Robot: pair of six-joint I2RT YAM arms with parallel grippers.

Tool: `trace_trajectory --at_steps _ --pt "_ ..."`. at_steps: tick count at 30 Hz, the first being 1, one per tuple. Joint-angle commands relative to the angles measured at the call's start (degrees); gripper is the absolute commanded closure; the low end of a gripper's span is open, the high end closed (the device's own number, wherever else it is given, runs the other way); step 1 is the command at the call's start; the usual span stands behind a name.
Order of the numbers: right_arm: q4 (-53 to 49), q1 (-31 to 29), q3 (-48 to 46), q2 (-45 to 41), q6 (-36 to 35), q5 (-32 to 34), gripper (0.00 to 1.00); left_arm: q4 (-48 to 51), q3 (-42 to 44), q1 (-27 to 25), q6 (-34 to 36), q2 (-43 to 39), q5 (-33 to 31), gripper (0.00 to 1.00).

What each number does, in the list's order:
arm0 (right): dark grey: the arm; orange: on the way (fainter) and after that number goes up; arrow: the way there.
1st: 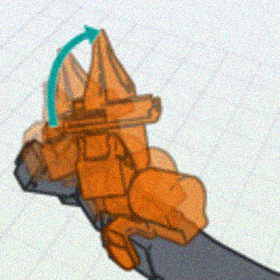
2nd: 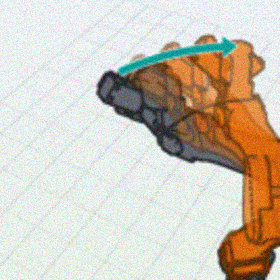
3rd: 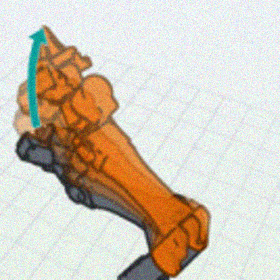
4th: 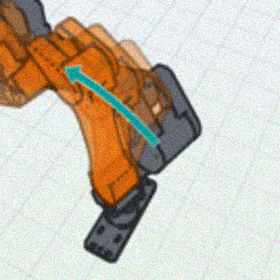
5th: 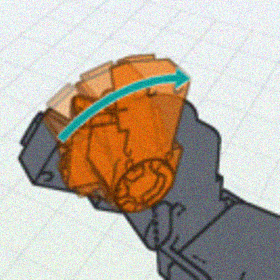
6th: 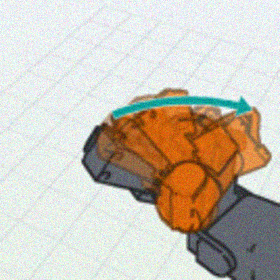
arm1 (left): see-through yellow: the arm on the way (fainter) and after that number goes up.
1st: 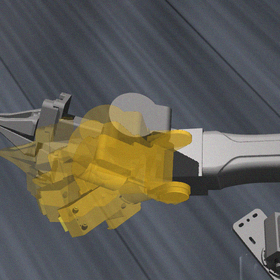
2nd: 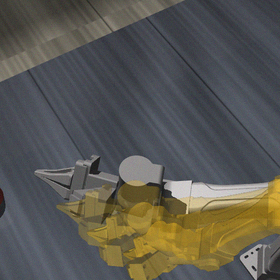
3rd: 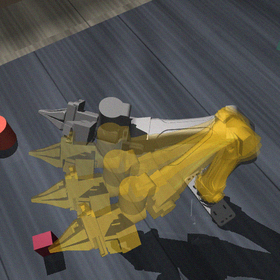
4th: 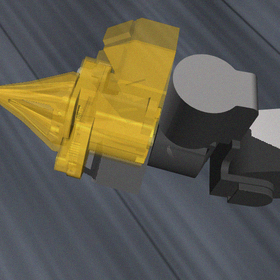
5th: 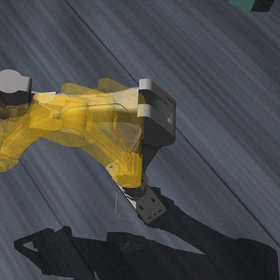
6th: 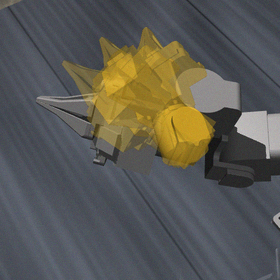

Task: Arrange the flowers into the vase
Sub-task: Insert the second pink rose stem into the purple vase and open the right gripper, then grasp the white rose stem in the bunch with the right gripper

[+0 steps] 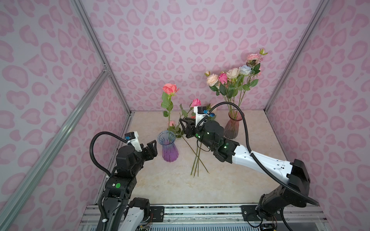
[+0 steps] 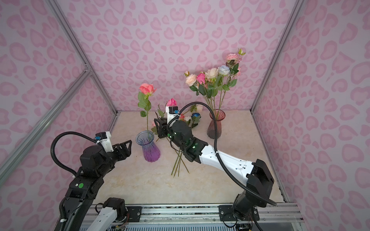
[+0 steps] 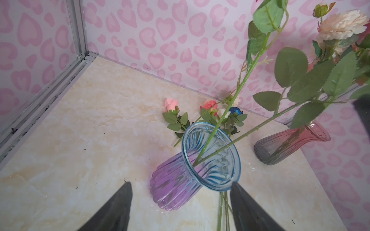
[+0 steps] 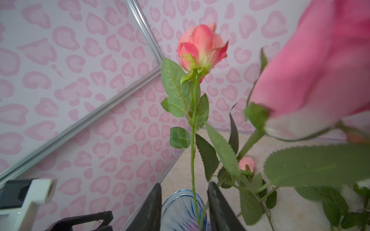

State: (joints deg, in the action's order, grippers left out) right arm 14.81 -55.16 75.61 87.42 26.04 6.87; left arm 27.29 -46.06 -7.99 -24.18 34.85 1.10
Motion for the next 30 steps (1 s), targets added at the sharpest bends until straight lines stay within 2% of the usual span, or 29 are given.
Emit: trace_trajectory --at_steps 1,3,4,7,9,13,14,18,20,25,30 --pt "-7.2 0.2 -3.8 -4.7 -2.7 5.9 0.63 -2.1 0.3 0.0 -0.8 -0.3 0.6 0.22" --pt "-8.2 2.1 -8.8 -7.8 -2.0 8.6 0.66 -2.1 0.3 0.1 -0.9 0.2 0.8 0.22" --pt "-9.4 4.0 -10.5 -8.5 -0.2 7.8 0.67 -2.1 0.2 0.0 -0.9 0.3 0.8 0.22" --pt "-15.1 11.2 -12.2 -6.8 4.9 1.5 0.69 -1.9 0.0 0.0 -0.8 0.5 0.8 0.22" --pt "-17.5 14.0 -11.3 -3.1 4.7 -1.9 0.69 -1.9 0.2 0.0 -0.8 0.4 0.7 0.22" --pt "-26.3 15.7 -2.4 8.2 2.9 -5.8 0.67 -1.8 0.3 0.0 -0.8 0.4 0.0 0.22" --pt "-27.7 15.8 0.0 11.2 3.8 -5.2 0.66 -1.7 0.2 0.1 -0.8 0.5 0.0 0.22" --pt "-24.6 16.5 4.0 19.2 9.5 -2.1 0.61 -1.6 0.1 0.0 -0.7 0.7 -0.4 0.22" --pt "-20.5 18.0 6.4 23.9 12.3 -5.5 0.59 -1.6 0.2 0.0 -0.7 0.9 -0.4 0.22" --pt "-13.5 21.2 18.4 37.9 19.8 -20.2 0.5 -1.6 0.0 0.0 -0.6 1.6 -0.2 0.22" --pt "-13.4 21.3 31.0 50.0 25.9 -23.2 0.46 -1.6 -0.1 0.1 -0.4 2.1 -0.3 0.22"
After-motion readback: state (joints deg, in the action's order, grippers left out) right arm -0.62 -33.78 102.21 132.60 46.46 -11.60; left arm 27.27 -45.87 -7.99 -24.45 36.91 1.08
